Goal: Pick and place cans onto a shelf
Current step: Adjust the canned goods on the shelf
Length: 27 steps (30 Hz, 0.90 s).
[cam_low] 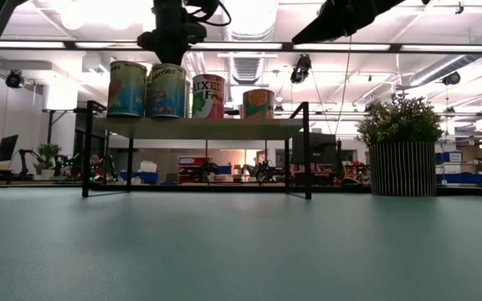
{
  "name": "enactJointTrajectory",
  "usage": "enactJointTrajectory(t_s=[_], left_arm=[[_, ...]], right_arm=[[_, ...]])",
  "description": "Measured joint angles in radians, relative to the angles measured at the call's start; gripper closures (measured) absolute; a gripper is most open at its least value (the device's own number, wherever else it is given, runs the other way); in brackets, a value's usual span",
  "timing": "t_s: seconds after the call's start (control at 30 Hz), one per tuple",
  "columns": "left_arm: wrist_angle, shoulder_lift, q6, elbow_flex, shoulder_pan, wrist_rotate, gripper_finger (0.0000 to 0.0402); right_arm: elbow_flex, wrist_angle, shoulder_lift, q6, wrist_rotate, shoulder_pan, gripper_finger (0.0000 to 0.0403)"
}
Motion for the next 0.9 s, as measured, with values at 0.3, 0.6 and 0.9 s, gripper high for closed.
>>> enactJointTrajectory(t_s=[0.3, 0.6, 0.9], left_arm=[[0.026, -0.035, 0.042, 0.000, -0.086, -0.098, 0.0402], [0.313, -0.203, 0.323, -0.114, -0.405, -0.150, 0.0402], [0.697, -0.497, 0.388, -0.561, -0.685, -0.151, 0.0402]], right_arm=[[0.000, 0.000, 0.000, 0.000, 0.000, 0.000, 0.0394], [0.000, 0.001, 0.000, -0.003, 0.000, 0.000, 0.0394], [0.000, 0.005, 0.000, 0.001, 0.000, 0.000, 0.0394]])
